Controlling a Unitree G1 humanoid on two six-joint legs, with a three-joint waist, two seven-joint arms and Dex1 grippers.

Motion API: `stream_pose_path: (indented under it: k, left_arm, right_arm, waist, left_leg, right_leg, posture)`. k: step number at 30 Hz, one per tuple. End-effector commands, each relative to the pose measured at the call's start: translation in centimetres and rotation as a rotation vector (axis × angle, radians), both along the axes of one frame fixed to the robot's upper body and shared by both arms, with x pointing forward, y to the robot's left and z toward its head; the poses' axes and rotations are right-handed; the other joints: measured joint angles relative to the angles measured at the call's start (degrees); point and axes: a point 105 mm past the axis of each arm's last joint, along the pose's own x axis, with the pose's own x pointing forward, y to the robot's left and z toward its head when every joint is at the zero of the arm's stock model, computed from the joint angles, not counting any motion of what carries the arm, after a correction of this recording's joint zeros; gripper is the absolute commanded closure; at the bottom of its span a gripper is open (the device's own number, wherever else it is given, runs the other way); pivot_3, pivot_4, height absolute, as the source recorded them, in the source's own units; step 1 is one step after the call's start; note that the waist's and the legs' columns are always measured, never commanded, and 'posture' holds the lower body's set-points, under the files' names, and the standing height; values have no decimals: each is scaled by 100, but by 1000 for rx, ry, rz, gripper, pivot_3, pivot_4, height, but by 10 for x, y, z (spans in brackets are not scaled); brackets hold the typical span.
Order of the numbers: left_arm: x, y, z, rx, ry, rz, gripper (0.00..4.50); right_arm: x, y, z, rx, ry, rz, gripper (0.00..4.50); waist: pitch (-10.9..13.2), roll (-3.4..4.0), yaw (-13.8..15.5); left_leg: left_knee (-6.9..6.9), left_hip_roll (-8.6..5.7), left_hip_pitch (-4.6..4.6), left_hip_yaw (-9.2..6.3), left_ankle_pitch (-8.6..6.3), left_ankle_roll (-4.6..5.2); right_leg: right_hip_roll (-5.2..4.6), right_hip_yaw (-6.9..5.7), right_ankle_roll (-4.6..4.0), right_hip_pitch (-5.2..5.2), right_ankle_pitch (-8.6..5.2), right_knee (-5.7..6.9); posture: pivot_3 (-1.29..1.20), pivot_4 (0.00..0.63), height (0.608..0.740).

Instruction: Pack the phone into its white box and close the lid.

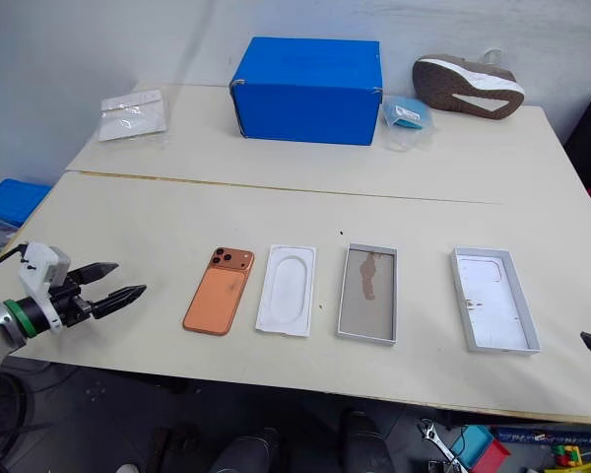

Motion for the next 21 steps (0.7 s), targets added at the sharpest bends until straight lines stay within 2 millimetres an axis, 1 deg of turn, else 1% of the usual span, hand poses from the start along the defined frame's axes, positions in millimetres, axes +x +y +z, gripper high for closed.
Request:
stream_pose_path:
  k: [1, 6, 15, 21]
  left_arm:
    - [-5, -1, 7, 51, -27, -28, 17]
    - [-3, 4, 4, 44, 0, 7, 17]
    - [-2, 1, 2, 60, 2, 0, 17]
    - [4, 0, 2, 60, -4, 7, 17]
  right_arm:
    - [0, 3, 6, -3, -29, -6, 0]
    - [1, 4, 7, 0, -34, -13, 0]
    - [4, 8, 7, -5, -36, -19, 0]
    - [6, 7, 11, -21, -41, -23, 0]
  waist:
    - [1, 1, -2]
    - [1, 2, -2]
    - [1, 2, -2]
    - [1, 2, -1]
  left_leg:
    - [0, 0, 0, 0, 0, 0]
    - [1, -1, 1, 0, 1, 0]
    - [1, 0, 1, 0, 1, -1]
    - [1, -1, 1, 0, 1, -1]
  right_leg:
    - [0, 0, 0, 0, 0, 0]
    - [0, 1, 0, 0, 0, -1]
    - [0, 1, 0, 0, 0, 4]
    - [0, 1, 0, 0, 0, 4]
  posture:
    - [0, 150, 740]
    - [0, 150, 740]
    - [0, 150, 740]
    - [0, 150, 740]
